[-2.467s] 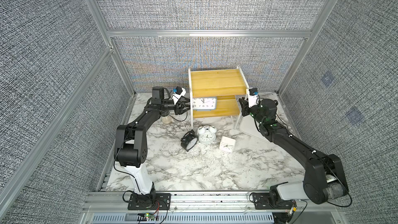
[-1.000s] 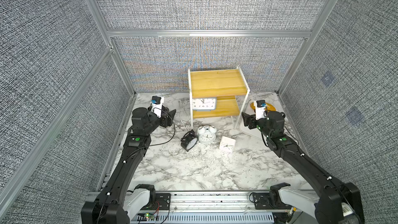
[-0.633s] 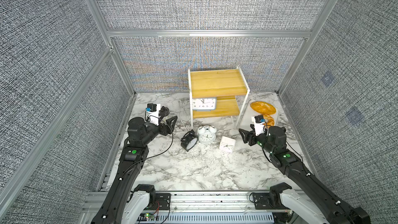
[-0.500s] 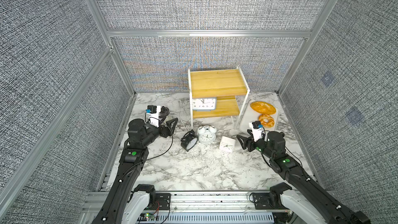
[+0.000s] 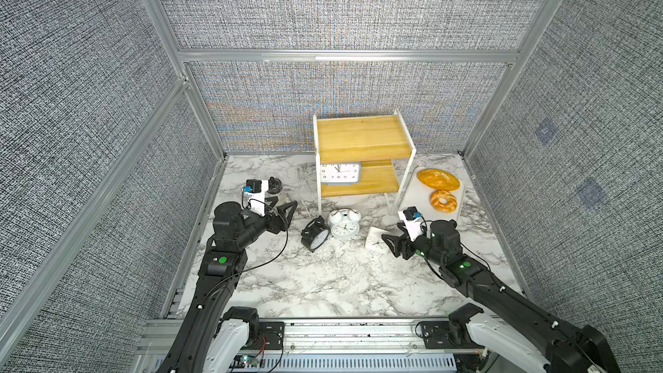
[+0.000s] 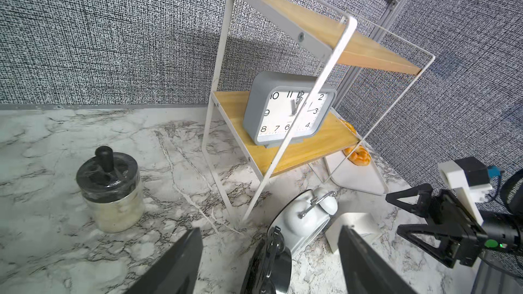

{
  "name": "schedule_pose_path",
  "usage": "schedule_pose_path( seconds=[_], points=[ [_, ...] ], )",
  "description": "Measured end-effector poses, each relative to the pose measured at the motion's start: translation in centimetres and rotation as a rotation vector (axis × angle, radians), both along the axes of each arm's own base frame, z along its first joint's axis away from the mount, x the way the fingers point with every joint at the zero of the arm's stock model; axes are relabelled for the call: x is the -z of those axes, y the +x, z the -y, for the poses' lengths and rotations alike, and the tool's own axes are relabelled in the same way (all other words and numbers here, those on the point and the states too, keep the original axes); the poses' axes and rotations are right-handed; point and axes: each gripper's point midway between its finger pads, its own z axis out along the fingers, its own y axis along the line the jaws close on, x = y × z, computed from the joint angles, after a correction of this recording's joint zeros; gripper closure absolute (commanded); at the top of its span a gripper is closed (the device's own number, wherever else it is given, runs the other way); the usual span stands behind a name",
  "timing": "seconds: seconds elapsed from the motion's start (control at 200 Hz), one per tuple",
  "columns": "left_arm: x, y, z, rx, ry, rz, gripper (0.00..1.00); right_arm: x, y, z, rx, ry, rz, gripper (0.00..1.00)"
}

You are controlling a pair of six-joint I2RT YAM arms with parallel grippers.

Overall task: Place the alarm clocks on the shelf by style
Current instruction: Pick up the alarm from the center of the board.

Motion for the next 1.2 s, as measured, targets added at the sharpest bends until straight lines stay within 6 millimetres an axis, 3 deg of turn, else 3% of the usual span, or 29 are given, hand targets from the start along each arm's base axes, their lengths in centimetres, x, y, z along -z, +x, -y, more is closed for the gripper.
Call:
schedule_pose_path(
  seconds=[0.2, 0.415, 0.901, 1.196],
  points=[
    [0.5, 0.0, 0.0, 0.002, 0.005, -0.022, 0.19, 0.0, 0.8, -1.1, -0.04, -0.072, -0.047, 0.21],
    [0.7, 0.1, 0.1, 0.005, 0.007, -0.029, 0.19, 1.7, 0.2, -1.8, -0.078, -0.164, -0.11, 0.21],
    [0.9, 0.1, 0.4, 0.024, 0.005, -0.038, 0.19, 4.7, 0.4, -0.6, -0.04, -0.312, -0.161, 0.21],
    [1.0, 0.1, 0.4, 0.028, 0.004, -0.042, 0.19, 5.8, 0.4, -0.7, -0.059, -0.343, -0.175, 0.44]
  ],
)
